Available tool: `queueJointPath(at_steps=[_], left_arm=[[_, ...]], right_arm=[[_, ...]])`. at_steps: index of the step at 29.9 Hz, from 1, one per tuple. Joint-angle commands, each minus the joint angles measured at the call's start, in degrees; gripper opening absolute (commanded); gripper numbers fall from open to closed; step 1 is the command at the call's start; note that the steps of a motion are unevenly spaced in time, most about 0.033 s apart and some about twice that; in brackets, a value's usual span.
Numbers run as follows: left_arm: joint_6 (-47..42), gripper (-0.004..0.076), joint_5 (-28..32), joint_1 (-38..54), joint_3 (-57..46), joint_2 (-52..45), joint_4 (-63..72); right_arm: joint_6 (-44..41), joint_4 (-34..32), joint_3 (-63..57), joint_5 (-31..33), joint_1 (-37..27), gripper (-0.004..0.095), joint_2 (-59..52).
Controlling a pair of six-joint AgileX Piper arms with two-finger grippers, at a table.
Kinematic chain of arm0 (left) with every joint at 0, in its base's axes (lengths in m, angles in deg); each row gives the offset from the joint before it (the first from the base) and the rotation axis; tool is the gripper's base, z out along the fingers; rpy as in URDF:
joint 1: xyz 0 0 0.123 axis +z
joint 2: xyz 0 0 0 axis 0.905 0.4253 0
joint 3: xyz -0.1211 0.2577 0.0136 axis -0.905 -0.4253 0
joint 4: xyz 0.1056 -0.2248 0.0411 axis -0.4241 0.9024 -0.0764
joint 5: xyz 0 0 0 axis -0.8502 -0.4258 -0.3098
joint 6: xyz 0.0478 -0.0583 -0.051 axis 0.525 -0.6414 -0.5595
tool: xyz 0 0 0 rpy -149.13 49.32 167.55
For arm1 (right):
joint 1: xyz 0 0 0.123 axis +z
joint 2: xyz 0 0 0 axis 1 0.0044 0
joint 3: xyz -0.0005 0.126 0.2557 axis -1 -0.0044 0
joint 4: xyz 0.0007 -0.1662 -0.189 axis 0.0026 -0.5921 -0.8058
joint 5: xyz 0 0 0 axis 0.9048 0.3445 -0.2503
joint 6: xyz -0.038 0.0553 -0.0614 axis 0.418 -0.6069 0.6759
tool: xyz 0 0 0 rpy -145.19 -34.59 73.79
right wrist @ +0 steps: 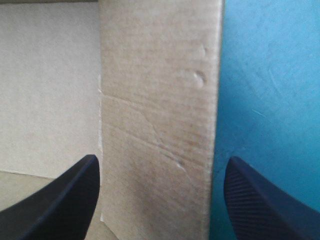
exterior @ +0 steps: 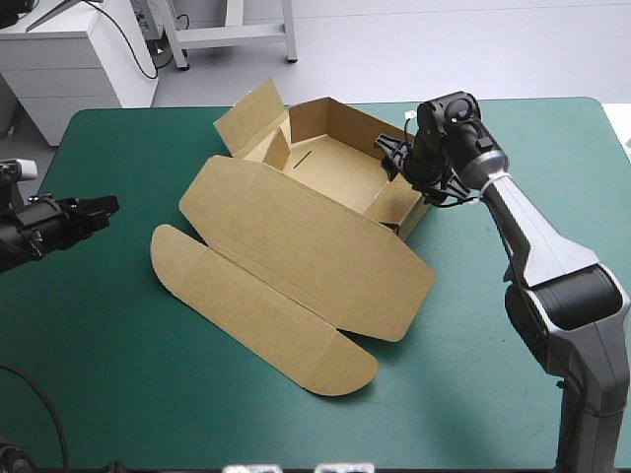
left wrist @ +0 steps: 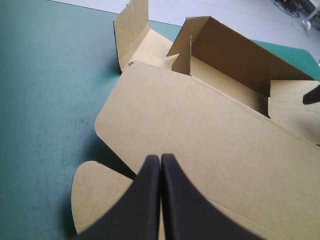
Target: Fold the box
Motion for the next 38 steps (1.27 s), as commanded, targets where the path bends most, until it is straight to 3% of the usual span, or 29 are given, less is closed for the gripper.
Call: queueJointPath(at_steps=[1,12,20,38], left_arm=[[-0.4,-0.0008,0.7,0.0,1.5,-1.3,4.4],[-0.9,-0.0008,1.0,0.0,1.5,-1.1,4.6],[-1.2,-0.0008,1.0,0.0,1.5,-0.7,4.6],[-1.4,-0.0008,0.7,0.0,1.5,-0.7,6.3]], right_arm=[[-1.1,1.5,-1.8,0.7,0.0,0.0578,-3.1],[-2.8,1.0,-8.0,0.7,0.0,0.0279,-3.1],[-4.2,0.2,-8.0,0.7,0.0,-0.002,-3.0],[3.8,-0.5,-8.0,0.7,0.0,-0.002,-3.0]])
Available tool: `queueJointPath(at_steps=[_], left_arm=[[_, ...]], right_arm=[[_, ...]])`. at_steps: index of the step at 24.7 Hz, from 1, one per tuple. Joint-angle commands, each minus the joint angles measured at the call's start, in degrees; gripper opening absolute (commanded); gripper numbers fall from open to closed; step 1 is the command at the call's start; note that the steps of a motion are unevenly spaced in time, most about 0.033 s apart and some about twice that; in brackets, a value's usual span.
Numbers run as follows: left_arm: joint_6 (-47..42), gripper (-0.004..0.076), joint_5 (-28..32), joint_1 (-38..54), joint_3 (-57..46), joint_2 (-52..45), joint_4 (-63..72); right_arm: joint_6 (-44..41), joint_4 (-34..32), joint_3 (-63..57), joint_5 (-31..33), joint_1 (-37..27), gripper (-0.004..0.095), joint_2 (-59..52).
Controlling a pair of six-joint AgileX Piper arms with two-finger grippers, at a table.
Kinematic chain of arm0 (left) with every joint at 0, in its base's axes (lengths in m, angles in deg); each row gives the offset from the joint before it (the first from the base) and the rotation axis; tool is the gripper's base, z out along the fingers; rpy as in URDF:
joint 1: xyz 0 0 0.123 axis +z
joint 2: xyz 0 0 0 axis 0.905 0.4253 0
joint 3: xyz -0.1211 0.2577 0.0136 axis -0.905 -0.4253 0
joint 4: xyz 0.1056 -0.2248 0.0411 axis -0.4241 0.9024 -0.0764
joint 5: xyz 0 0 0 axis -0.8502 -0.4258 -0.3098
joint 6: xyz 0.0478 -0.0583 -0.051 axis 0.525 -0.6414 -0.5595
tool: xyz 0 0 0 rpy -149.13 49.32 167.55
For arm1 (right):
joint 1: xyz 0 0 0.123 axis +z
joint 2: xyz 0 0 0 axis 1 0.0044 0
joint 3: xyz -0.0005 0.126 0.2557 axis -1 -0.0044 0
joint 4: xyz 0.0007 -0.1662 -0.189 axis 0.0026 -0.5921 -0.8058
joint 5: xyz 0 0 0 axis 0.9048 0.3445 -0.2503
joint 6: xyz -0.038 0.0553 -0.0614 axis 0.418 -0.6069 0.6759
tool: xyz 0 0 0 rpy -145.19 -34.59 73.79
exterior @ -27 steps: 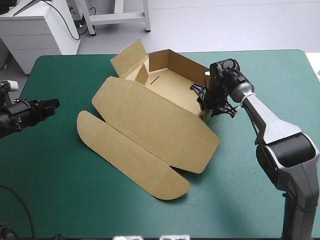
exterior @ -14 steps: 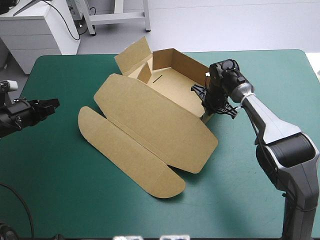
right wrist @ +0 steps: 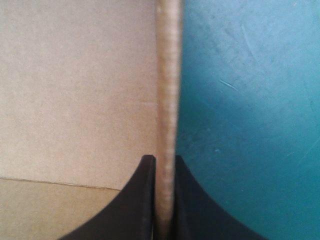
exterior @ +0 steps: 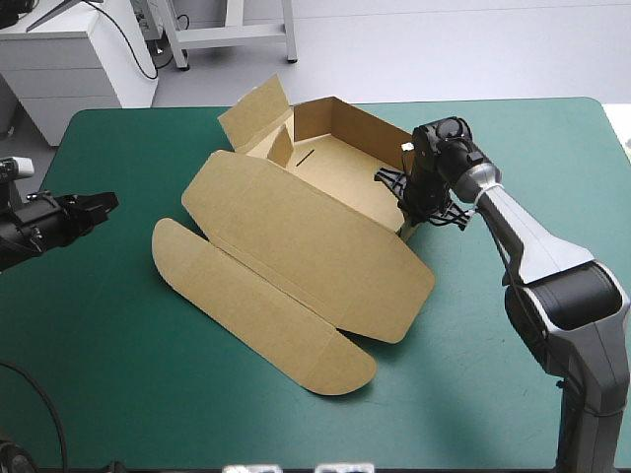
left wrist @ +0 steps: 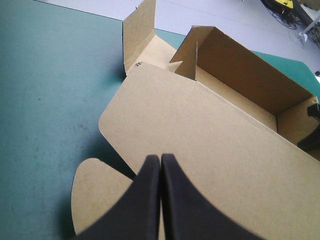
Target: Fold the box
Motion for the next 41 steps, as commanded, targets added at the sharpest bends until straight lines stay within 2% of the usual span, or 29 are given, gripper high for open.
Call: queueJointPath(at_steps=[1,5,12,15,23,27,32,41], left_arm=[[-0.5,-0.0008,-0.1,0.0,1.5,-1.2,4.8],[-0.5,-0.0008,-0.2,0.0,1.5,-1.2,4.8],[-0.5,-0.0009,-0.2,0.0,1.5,-1.2,4.8],[-0.5,-0.0008,-0.2,0.0,1.5,-1.2,4.8],[-3.3,-0.0008,0.7,0.0,1.5,-1.1,4.4],[-6.1,-0.0008,2.1,0.0,1.5,0.7,4.4],[-6.6,-0.0008,2.9,0.0,1.5,3.7,4.6],[-7.8,-0.0008,4.8,0.0,1.5,9.0,5.4]], right_arm=[[2.6,-1.9,1.2,1.4,-0.1,-0.002,-3.0],[9.9,-4.4,1.2,1.4,-0.3,-0.002,-3.0],[22.7,-3.2,1.2,1.4,-4.2,-0.002,-3.1],[30.7,-3.7,1.2,1.4,-4.7,-0.002,-3.1],[33.1,-7.1,1.4,1.4,-4.7,-0.002,-4.8],[35.4,-5.6,1.4,1.4,-4.7,-0.002,-8.8],[38.8,-0.2,1.4,1.4,-4.7,-0.002,-12.9],[39.9,1.3,1.4,1.5,-4.7,-0.002,-21.8]])
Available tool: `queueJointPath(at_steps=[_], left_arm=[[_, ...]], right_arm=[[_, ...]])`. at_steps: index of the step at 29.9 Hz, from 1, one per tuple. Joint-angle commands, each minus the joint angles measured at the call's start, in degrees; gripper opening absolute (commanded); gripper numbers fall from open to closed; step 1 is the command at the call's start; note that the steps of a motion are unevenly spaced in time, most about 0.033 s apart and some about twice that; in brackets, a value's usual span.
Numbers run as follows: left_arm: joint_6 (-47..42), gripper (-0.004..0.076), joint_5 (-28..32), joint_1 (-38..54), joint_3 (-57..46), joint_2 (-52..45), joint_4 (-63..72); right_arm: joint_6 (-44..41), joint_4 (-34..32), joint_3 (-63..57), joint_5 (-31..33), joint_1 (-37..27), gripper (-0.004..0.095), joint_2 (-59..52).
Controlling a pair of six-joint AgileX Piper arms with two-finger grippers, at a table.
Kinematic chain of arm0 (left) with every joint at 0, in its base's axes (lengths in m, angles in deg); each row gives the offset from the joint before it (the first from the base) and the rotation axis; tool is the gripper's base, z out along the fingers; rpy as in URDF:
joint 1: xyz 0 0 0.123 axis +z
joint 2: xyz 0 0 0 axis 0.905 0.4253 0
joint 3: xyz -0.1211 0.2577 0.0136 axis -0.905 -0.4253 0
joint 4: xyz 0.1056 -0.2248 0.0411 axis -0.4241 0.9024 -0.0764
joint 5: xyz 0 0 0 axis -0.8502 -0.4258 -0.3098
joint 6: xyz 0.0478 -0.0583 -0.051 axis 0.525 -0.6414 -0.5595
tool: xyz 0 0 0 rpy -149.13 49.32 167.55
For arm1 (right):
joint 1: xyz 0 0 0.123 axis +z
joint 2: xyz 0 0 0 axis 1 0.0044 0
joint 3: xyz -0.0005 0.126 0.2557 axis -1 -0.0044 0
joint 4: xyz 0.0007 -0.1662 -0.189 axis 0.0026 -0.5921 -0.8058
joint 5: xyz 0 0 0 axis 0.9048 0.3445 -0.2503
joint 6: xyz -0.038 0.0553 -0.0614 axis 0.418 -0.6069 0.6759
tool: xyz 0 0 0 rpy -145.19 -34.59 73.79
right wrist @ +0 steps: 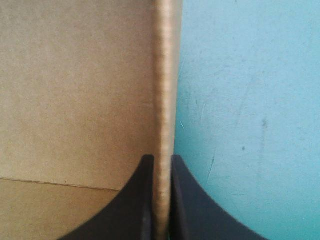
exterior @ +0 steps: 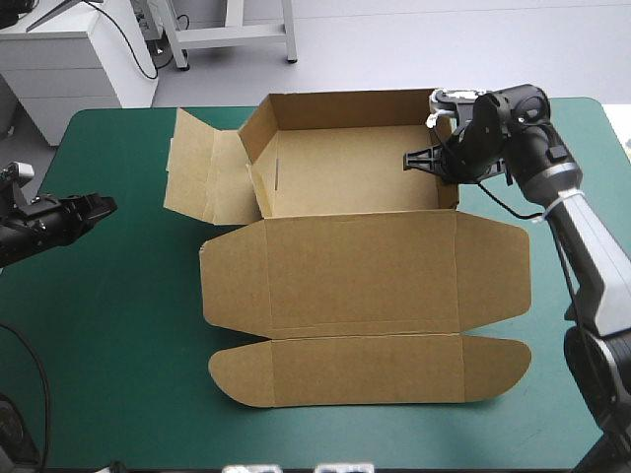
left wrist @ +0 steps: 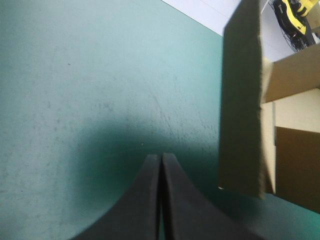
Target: Fold the box
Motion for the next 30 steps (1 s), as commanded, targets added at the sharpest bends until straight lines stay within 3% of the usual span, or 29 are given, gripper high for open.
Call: queueJointPath(at_steps=[1,8,18,25,30], left_arm=[[-0.6,-0.0009,1.1,0.0,1.5,0.3,4.7],[-0.6,-0.0009,1.2,0.0,1.5,4.5,4.7],[-2.3,-0.0009,0.1,-9.2,1.5,9.5,5.4],[-3.7,-0.0009,4.2,-16.8,1.8,9.7,5.5],[-3.7,-0.0009,1.6,-18.3,3.1,9.7,6.0]], right_arm=[[0.9,1.9,1.5,0.6,-0.4,-0.002,-6.8],[3.4,4.5,1.5,0.5,-0.4,-0.002,-12.4],[8.4,16.6,1.5,0.5,-0.1,-0.002,-14.0],[9.1,9.6,1.5,0.5,4.1,-0.002,-12.9],[8.0,4.8,1.3,0.5,6.0,-0.002,-10.6]])
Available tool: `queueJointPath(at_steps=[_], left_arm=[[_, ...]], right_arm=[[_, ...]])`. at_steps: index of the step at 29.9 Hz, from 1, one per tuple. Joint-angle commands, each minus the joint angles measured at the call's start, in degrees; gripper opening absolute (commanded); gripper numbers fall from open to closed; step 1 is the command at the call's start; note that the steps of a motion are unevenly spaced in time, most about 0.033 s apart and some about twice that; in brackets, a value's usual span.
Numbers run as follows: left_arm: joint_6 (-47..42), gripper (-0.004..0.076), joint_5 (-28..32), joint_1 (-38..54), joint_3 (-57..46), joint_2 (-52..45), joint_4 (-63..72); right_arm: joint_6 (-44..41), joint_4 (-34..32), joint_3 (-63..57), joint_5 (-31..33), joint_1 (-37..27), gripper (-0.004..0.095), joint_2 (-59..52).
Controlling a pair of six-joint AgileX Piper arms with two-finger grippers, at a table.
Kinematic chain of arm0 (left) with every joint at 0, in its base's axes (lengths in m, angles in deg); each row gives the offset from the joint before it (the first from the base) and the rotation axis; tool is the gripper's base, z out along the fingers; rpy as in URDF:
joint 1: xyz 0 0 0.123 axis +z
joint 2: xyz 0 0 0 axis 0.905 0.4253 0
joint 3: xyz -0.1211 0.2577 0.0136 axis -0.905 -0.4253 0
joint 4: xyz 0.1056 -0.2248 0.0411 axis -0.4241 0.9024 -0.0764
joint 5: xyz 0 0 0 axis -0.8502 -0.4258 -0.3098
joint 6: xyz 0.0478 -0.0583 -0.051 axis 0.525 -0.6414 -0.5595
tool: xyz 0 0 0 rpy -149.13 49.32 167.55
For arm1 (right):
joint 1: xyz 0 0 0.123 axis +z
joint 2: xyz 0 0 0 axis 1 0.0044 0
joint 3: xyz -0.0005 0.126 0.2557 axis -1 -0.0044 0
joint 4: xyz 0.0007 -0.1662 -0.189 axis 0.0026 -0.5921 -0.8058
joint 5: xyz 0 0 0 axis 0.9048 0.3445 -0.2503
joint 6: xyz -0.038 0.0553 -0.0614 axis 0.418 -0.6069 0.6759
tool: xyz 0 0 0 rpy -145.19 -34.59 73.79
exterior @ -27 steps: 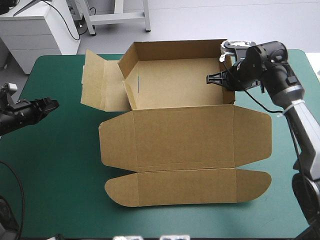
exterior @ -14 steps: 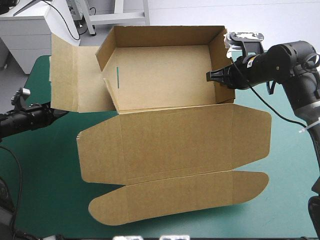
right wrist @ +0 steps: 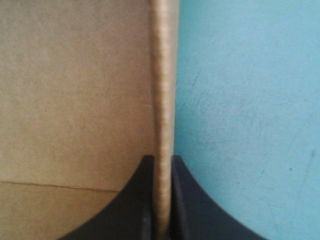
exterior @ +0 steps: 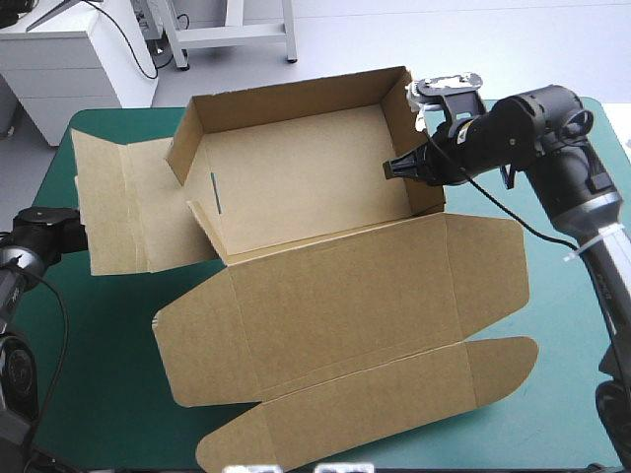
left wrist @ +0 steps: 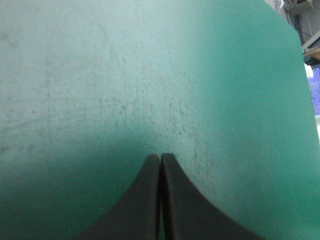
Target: Fold the box
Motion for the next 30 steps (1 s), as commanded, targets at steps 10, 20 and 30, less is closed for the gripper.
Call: queueJointPath(at_steps=[10,20,30], left_arm=[[-0.3,-0.0009,-10.8,-2.3,4.9,-2.4,13.9],[-0.6,-0.0009,-11.2,-8.5,5.6,-3.9,15.5],[-0.7,-0.0008,-15.9,-9.1,5.6,-5.6,15.3]], right_arm=[[-3.0,-10.9,1.4,0.3,0.7,-0.002,2.8],[-3.4,-13.7,1.4,-0.1,0.7,-0.002,5.2],[-4.1,-15.9,1.4,-0.4,0.7,-0.002,5.6]])
